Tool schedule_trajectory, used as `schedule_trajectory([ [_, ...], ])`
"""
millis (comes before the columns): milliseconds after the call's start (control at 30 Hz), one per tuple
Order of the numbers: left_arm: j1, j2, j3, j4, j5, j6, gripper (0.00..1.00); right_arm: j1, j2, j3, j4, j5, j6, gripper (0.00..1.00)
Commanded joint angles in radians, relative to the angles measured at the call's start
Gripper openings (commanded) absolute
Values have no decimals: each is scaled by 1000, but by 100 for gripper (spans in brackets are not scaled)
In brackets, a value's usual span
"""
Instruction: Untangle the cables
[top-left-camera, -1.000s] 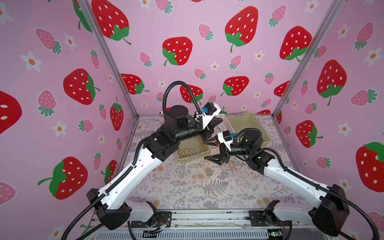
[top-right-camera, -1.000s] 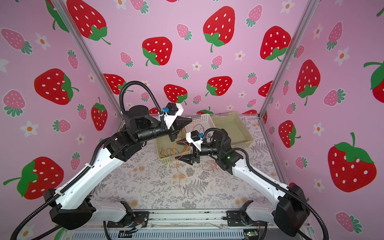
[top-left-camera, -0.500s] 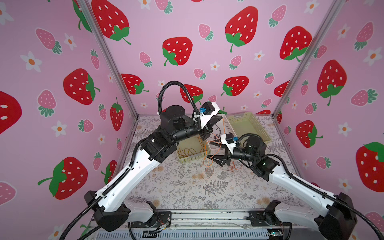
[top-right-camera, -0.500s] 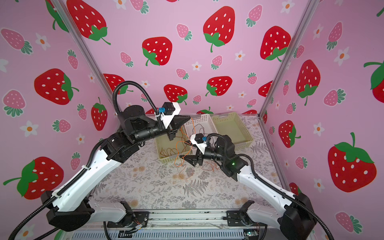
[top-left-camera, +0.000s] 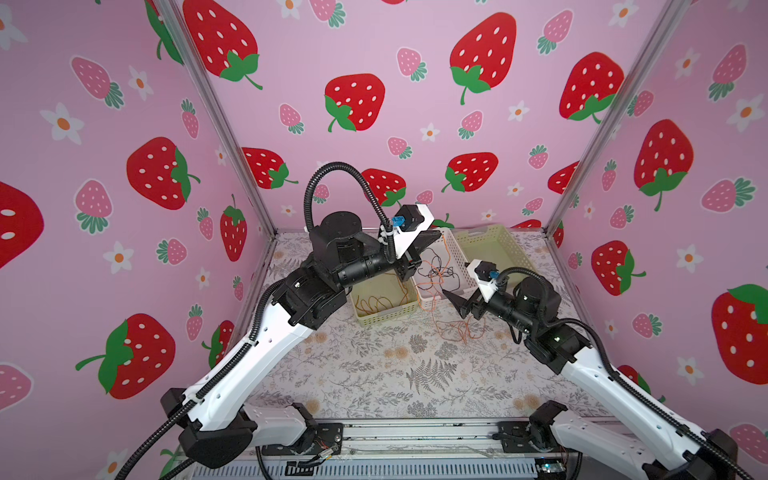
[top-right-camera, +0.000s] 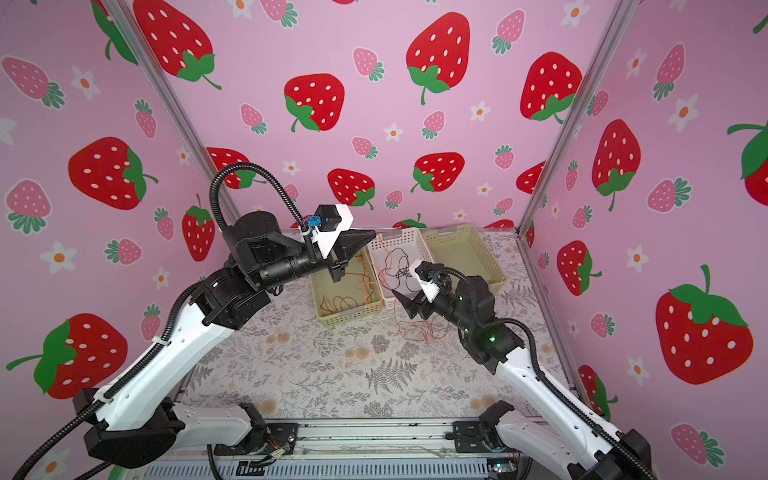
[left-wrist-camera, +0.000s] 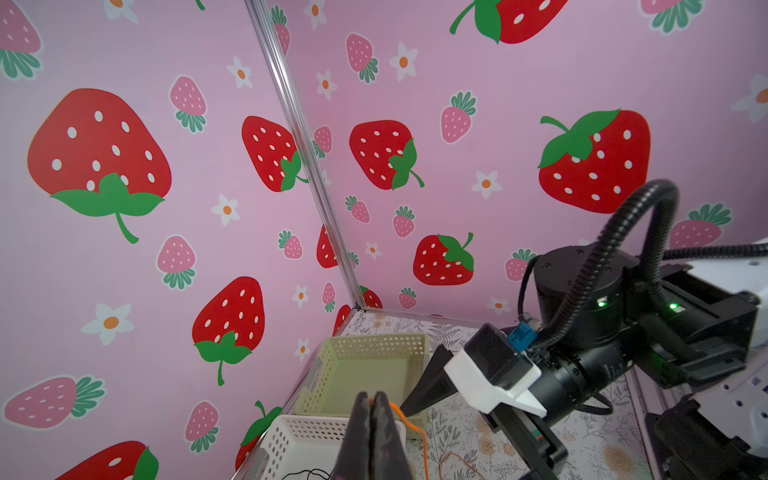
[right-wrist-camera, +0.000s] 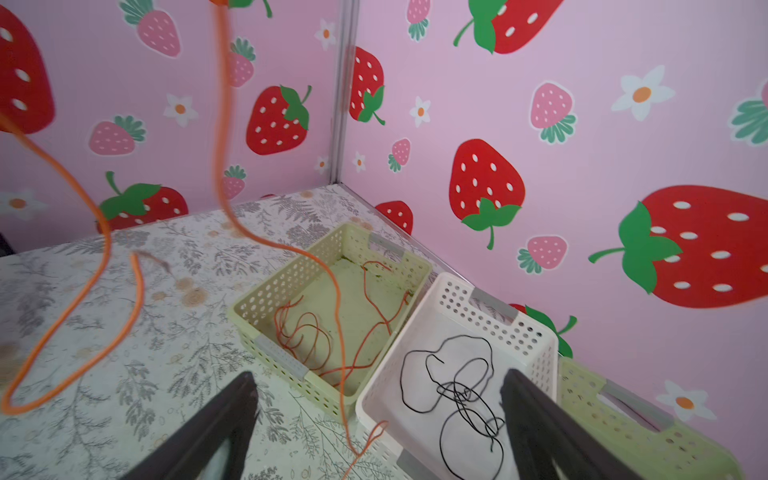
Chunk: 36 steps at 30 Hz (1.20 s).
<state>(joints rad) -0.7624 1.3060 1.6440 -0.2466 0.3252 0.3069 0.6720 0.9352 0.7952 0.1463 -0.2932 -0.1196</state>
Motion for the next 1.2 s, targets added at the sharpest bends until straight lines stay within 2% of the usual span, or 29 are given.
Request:
schedule_trajectory([
  [0, -4, 20, -7, 15, 9, 20, 0, 2, -18, 53, 69, -137, 36, 94],
  [167, -4, 31, -22, 15, 3, 30, 0, 1, -19, 103, 81, -187, 109, 94],
  [267, -8, 30, -30, 14, 10, 36, 0, 1, -48, 117, 85, -169, 138, 94],
  [433, -22, 41, -30, 3, 14, 57, 0, 1, -32, 141, 122, -221, 184, 99],
  [533, -33, 56, -20, 4, 13, 65, 0, 0, 52, 168, 128, -266, 236, 98],
  [667, -62, 79, 11, 4, 2, 85, 0, 1, 158, 217, 56, -201, 267, 89],
  [767, -68, 85, 28, 11, -23, 94, 0, 1, 198, 232, 0, -171, 257, 78],
  [833, -68, 78, 30, 23, -45, 91, 0, 0, 192, 208, 3, -152, 254, 66],
  [967, -70, 62, 19, 48, -72, 84, 0, -2, 148, 142, 57, -127, 246, 21],
  [1033, -70, 57, 12, 56, -81, 80, 0, -3, 131, 128, 69, -113, 232, 5],
  [1067, -69, 54, 8, 59, -88, 75, 0, -3, 125, 130, 69, -106, 223, 0],
  [1167, -68, 49, -2, 65, -131, 51, 0, -3, 109, 153, 55, -89, 186, 0],
])
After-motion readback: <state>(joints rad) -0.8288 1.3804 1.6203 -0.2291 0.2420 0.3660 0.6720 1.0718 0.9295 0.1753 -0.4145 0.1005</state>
